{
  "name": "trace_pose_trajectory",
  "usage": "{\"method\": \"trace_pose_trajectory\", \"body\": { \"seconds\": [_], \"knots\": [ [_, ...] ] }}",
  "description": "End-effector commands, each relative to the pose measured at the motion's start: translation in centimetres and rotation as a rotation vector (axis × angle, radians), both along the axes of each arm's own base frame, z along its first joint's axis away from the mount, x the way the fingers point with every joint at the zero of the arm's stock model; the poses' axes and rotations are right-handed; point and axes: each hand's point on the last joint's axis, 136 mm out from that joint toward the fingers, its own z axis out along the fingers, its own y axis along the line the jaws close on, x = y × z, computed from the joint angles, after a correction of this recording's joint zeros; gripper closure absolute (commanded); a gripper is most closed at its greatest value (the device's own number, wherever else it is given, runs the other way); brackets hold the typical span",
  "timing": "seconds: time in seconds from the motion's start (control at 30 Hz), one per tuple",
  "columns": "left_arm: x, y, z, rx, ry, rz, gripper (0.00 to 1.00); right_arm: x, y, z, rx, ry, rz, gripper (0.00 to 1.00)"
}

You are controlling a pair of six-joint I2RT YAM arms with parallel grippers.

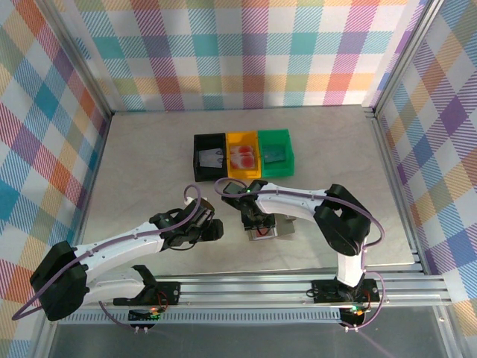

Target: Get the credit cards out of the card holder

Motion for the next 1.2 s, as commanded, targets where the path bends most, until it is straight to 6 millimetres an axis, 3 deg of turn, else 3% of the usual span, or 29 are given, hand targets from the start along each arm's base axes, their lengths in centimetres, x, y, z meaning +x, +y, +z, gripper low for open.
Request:
{"method": "trace_pose_trajectory", "body": {
  "seconds": [0.0, 0.13, 0.23, 0.83, 1.17],
  "knots": [
    [0.4, -0.2, 0.3, -0.017, -0.007, -0.002, 0.38, -0.5, -0.2, -0.8, -0.010, 0.013, 0.004, 0.49],
    [0.4, -0.2, 0.2, -0.016, -0.009, -0.001, 0.38, -0.6, 0.4, -0.7, 0.035, 0.006, 0.017, 0.46],
    [0.4, -0.2, 0.2, -0.015, -0.007, -0.002, 0.38, -0.5, -0.3, -0.8, -0.003, 0.000, 0.009, 0.46],
    [0.5, -0.4, -0.1, -0.013, 0.001, -0.001, 0.38, -1.1, -2.1, -3.3, -0.096, 0.028, -0.008, 0.63],
    [0.5, -0.5, -0.3, -0.013, 0.005, -0.004, 0.38, -0.8, -2.3, -2.4, -0.098, 0.012, -0.013, 0.74]
  ]
}}
